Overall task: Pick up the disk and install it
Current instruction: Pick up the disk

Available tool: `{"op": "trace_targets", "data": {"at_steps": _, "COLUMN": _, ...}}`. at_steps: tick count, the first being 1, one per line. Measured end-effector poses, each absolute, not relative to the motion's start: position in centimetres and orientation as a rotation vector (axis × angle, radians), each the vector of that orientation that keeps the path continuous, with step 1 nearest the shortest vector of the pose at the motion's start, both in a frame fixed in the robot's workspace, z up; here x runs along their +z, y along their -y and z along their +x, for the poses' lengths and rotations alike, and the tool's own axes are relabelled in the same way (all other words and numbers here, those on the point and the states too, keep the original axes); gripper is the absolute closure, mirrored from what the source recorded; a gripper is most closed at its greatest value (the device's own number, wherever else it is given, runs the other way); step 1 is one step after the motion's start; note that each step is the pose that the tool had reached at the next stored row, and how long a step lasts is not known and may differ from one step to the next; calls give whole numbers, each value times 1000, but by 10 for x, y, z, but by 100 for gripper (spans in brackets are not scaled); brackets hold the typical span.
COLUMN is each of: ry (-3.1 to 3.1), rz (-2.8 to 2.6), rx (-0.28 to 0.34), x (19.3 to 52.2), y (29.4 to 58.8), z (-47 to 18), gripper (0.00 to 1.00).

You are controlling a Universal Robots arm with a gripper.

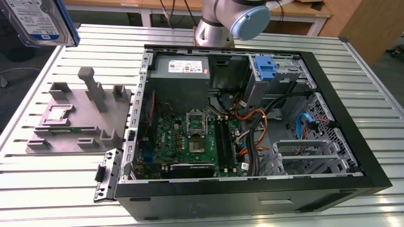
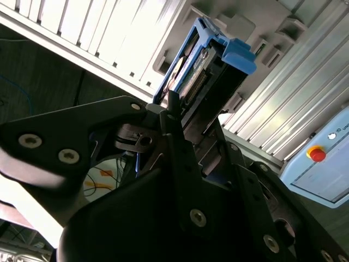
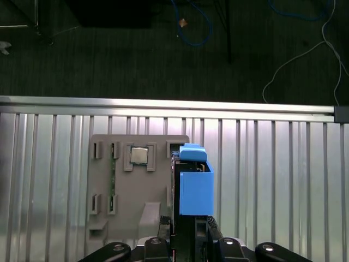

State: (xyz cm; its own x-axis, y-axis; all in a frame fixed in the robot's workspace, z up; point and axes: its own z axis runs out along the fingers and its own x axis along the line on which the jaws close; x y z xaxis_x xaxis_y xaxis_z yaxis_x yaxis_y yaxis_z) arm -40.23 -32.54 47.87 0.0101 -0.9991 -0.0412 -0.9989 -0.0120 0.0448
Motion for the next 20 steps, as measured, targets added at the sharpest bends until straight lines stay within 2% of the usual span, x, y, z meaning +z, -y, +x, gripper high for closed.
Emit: {"op": "trace_targets", "data": {"at_steps": 20, "ry": 2206, "rz": 2231, "rx": -95, "x": 479, "y": 325, "z": -388, "gripper": 65}}
